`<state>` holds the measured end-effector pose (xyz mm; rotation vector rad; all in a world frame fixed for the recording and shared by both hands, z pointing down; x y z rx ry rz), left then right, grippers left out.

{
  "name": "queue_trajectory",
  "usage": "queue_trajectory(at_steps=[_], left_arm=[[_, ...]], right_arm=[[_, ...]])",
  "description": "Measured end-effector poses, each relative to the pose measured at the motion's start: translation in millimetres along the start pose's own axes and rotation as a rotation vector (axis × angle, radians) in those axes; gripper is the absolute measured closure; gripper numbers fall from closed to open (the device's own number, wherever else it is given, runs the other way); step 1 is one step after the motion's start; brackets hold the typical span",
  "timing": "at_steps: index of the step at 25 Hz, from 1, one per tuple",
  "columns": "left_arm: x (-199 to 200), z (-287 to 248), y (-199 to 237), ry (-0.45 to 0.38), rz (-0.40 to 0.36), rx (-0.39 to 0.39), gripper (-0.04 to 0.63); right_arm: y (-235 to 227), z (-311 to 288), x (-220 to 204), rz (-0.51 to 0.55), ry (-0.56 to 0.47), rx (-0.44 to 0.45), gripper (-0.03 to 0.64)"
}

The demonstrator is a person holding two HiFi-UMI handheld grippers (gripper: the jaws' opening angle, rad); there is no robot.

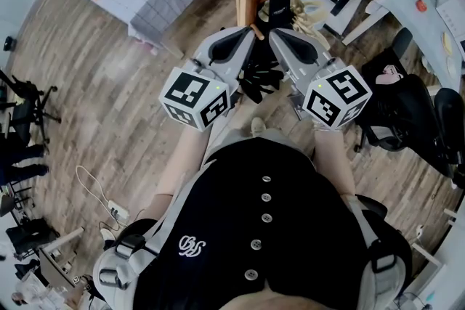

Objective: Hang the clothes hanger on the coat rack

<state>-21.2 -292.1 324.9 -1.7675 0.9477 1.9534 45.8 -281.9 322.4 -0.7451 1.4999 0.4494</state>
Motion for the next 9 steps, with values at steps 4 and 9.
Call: queue_trajectory(at_steps=[4, 9], left_arm=[[-1.8, 0.5, 0.4, 0.008, 0.0, -0.005, 0.595], [-8.3, -0.3, -0.2, 0.027, 0.005, -0.004, 0.596]], right_arm=[[-3.7, 2.2, -0.6, 0.001, -0.001, -0.016, 0.617], [-5.8, 4.4, -1.6, 0.012, 0.005, -0.029, 0.617]])
Point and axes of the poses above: the fingertips, and each gripper's own axes: z backward along the fingers, y to its left, x out of its top, the point moved 2 cm from there along z, backward along the fingers, and after that the axes turned 3 degrees about z, right-handed, at the moved point
